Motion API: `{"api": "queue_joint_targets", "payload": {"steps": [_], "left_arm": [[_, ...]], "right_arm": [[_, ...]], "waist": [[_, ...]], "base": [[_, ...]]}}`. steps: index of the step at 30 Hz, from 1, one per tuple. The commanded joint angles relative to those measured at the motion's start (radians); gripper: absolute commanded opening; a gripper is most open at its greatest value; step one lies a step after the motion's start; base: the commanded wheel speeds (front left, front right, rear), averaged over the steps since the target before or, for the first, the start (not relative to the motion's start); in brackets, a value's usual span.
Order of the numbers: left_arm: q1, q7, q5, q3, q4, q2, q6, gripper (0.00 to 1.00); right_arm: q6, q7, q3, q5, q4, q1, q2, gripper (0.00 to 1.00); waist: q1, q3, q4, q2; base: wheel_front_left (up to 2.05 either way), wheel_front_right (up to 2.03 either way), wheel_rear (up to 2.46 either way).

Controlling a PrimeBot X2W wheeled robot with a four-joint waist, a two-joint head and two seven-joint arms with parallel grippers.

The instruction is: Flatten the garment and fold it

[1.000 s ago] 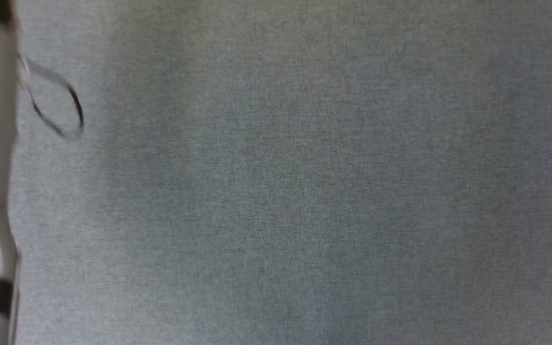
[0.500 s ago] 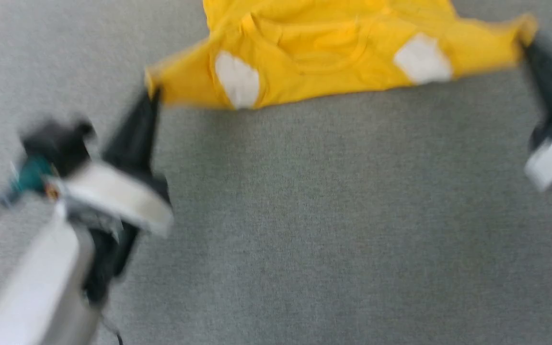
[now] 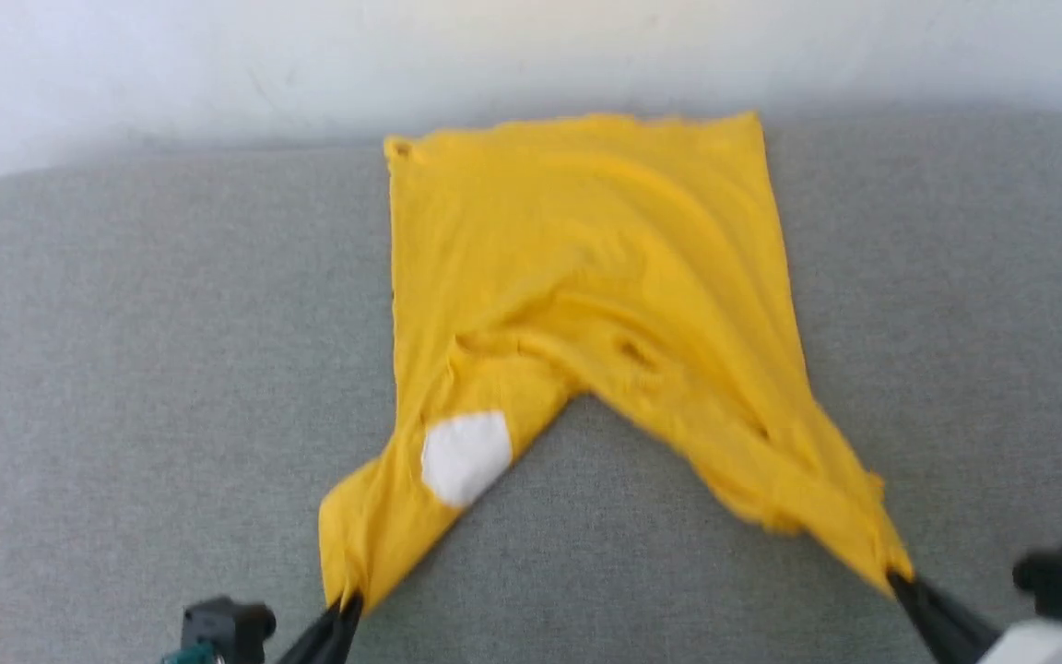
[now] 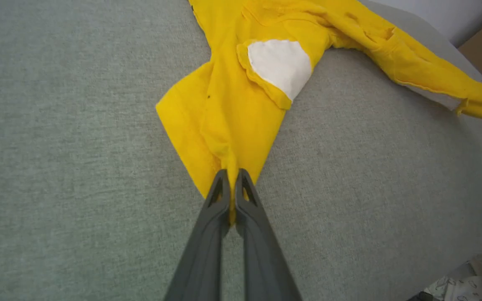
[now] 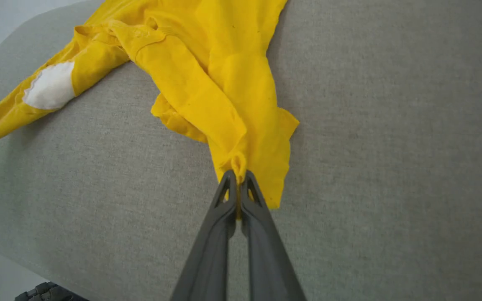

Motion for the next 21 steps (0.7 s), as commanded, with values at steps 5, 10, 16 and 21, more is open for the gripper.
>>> {"api": "queue_joint_targets", "payload": {"steps": [5,10,16,21], "left_arm": [[0.097,-0.006,-0.019,-0.014,0.026,0.022,0.012,0.0],[0.179,0.013,-0.054,-0.019,0.046,0.038,0.021,0.0],[0.244,0.041,-0.071,-0.019,0.049,0.068,0.041,0.0],[0.247,0.026,-0.066,-0.006,0.03,0.074,0.057,0.0]], "right_arm": [[-0.001,-0.004,-0.045,0.01,0.043,0.162,0.022,0.0],[-0.001,0.014,-0.105,0.008,0.091,0.252,0.021,0.0],[-0.001,0.026,-0.156,0.004,0.119,0.309,0.032,0.0],[-0.001,0.024,-0.17,-0.004,0.12,0.315,0.05,0.01]], "waist": [[0.0003,-0.105,-0.022,0.0],[0.0003,-0.133,-0.037,0.0],[0.0003,-0.159,-0.044,0.0],[0.0003,-0.173,-0.04,0.0]], "base": [[0.0,0.0,0.0],[0.0,0.0,0.0],[0.0,0.0,0.0],[0.0,0.0,0.0]]}}
